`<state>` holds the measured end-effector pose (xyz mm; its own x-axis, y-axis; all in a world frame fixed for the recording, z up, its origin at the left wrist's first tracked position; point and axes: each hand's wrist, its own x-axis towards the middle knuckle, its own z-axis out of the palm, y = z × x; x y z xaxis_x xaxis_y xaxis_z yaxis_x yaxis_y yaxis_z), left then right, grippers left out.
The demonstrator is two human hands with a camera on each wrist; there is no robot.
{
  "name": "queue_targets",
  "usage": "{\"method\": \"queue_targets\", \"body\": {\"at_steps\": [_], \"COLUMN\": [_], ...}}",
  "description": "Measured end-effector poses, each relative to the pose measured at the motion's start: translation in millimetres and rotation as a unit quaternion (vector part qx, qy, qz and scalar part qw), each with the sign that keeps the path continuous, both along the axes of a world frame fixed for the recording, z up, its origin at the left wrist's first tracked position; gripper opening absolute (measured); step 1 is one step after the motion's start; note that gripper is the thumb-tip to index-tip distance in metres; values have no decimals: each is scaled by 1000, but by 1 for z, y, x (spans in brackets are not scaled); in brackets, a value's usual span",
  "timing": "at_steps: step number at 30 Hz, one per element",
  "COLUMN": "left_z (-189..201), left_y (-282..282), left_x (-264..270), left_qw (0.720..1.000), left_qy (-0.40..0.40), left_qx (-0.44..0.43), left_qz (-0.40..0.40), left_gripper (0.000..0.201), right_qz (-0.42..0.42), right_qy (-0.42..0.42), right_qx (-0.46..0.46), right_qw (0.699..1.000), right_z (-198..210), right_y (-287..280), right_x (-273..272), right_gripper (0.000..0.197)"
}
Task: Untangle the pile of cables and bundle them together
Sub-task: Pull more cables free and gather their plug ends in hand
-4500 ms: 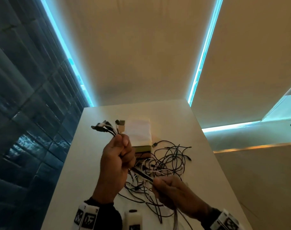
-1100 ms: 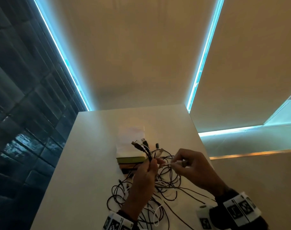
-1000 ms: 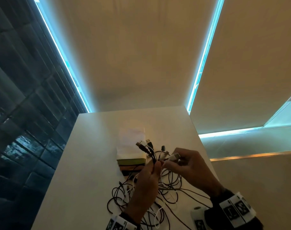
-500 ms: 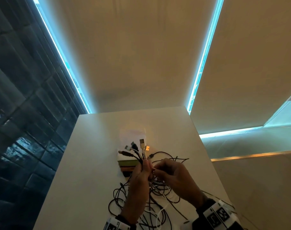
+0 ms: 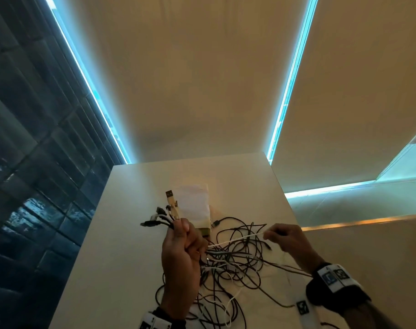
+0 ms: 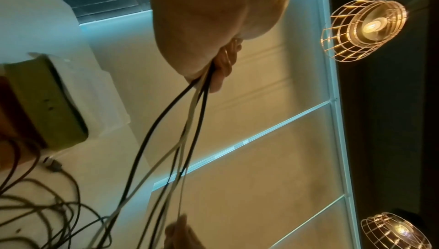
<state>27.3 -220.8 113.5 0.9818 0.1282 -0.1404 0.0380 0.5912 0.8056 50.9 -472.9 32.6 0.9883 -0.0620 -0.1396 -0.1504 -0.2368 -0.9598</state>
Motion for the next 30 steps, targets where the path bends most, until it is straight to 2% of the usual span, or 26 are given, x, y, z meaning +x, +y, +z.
{"method": "queue_targets", "body": {"at_steps": [4,10,13,15,17,19,20,21,22,24,25,27,28,30], "left_z": [12,23,24,22,21,22,22,22,21,21,23,28,31,36], "left_y": [6,16,12,7,4,1,-1,-4,-8,-17,-22,-28,-29,-24], "left_x": [-1,2,0,-1,-3,-3,-3,-4,-4,-4,-4,-3,-2,2], "left_qw": [999,997,998,999,999,997,996,994,992,986,982,977,976,978], "left_qy": [-36,-76,-60,-43,-25,-11,-6,-4,-4,-10,-15,-30,-38,-50], "left_qx": [21,13,17,8,-10,-28,-33,-35,-36,-46,-55,-54,-42,-33], "left_qz": [-8,-15,-16,-21,-38,-67,-84,-102,-120,-158,-178,-206,-210,-201], "left_gripper": [34,33,33,33,32,28,27,27,29,31,31,34,36,39], "right_qz": [-63,-74,-72,-37,57,151,173,146,114,124,165,260,273,237], "right_qy": [21,14,-3,19,99,159,143,85,19,-80,-92,-83,-77,-93], "right_qx": [-7,-34,-78,-153,-252,-394,-433,-426,-380,-255,-197,-87,-39,23], "right_qw": [998,997,994,987,961,892,873,889,918,956,962,958,958,967], "right_z": [-16,-27,-28,-32,-38,-32,-21,-6,10,54,72,91,92,84], "right_y": [-29,-55,-66,-79,-94,-98,-96,-86,-70,-17,11,62,78,89], "right_x": [-4,-13,-16,-18,-24,-24,-22,-22,-22,-23,-27,-38,-43,-50], "right_gripper": [16,22,18,20,29,20,17,18,17,33,43,40,32,22]}}
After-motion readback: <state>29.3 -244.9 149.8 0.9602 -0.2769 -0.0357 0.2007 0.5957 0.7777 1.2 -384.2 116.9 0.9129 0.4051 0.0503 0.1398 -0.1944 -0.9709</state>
